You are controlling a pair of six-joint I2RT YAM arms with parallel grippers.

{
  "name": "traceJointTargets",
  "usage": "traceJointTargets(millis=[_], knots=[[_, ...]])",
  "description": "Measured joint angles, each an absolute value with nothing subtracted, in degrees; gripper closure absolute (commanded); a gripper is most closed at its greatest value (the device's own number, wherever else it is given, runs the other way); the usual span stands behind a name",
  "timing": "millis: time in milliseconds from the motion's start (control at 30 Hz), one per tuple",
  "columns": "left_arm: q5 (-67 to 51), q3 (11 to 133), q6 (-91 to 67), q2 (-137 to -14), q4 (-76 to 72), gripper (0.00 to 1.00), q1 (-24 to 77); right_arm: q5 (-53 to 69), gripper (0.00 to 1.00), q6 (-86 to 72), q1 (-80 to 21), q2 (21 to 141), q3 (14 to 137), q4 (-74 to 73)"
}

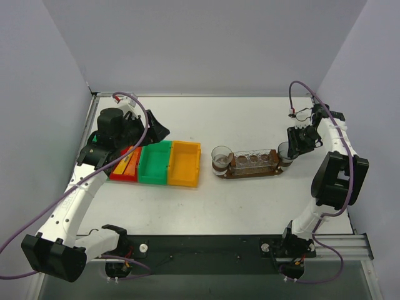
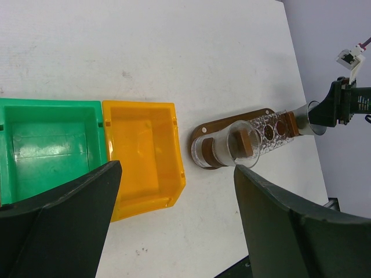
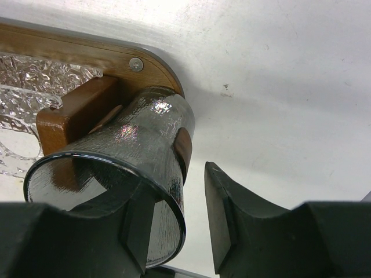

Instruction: Prepare toiletry sets of a toothbrush and toothpaste on the tray

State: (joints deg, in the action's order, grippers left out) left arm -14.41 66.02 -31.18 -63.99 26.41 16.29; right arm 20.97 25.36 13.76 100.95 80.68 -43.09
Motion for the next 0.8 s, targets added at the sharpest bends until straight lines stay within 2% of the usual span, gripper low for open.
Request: traceJointTargets(millis=[300, 367, 800], knots=[[-14.85, 65.69, -31.33, -63.99, 26.33, 0.11, 16.12, 21.1, 0.61, 24.1, 13.85, 100.95, 80.68, -43.09], [-14.92, 65.47, -31.38, -63.99, 26.33, 0.11, 16.08, 21.39, 0.57, 24.03, 13.96, 100.95, 80.68, -43.09], [-15.25, 65.1, -31.55, -63.99, 26.3, 0.11, 16.08, 21.93, 0.55, 23.86, 14.59, 98.35, 80.68, -43.09]])
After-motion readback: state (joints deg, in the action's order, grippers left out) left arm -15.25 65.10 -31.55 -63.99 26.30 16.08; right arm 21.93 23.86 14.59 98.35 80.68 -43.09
